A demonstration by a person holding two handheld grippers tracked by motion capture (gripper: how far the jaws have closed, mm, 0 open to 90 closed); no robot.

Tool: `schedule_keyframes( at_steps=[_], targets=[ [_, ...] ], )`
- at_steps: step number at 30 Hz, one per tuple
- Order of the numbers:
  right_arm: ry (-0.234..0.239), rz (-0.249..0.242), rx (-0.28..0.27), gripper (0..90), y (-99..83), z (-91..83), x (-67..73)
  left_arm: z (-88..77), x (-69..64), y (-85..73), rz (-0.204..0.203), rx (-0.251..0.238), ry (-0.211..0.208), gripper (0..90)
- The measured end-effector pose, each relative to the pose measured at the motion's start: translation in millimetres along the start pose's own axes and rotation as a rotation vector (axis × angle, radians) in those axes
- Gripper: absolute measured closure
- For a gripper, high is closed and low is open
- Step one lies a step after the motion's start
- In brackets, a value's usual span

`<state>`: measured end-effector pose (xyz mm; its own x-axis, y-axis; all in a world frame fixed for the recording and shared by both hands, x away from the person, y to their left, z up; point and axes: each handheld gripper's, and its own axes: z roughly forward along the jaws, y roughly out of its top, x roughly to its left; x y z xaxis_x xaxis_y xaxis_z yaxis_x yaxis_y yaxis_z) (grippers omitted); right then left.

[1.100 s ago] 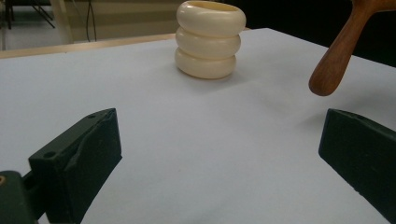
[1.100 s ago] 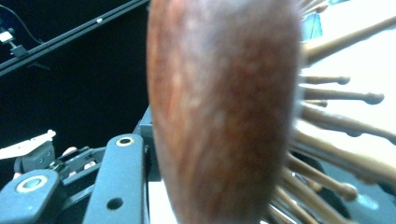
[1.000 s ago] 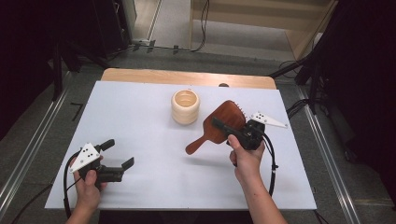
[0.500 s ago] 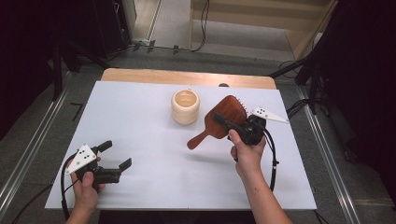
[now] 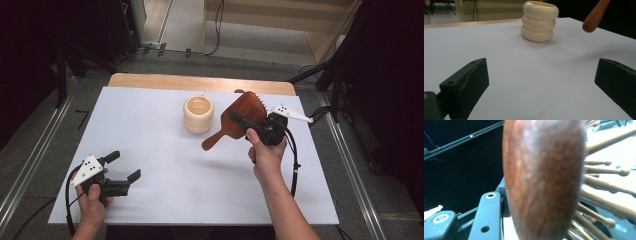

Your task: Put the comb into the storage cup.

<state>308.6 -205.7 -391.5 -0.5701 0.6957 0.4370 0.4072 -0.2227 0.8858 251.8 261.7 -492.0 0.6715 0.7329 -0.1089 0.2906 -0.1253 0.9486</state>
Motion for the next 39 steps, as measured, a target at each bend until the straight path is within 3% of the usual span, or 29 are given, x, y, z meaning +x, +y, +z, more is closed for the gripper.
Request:
schedule_keyframes(
  at_steps=[22, 39],
  targets=[
    [-0.005, -0.022, -0.037, 51.0, 30.0, 10.4, -0.4, -0.4, 2.1, -0.4, -0.017, -0.008, -0.001, 0.0],
    [-0.017, -0.038, -0.046, 51.0, 40.2, 19.8, -2.0, -0.1, 2.0, -0.5, -0.020, -0.007, -0.002, 0.0]
  ],
)
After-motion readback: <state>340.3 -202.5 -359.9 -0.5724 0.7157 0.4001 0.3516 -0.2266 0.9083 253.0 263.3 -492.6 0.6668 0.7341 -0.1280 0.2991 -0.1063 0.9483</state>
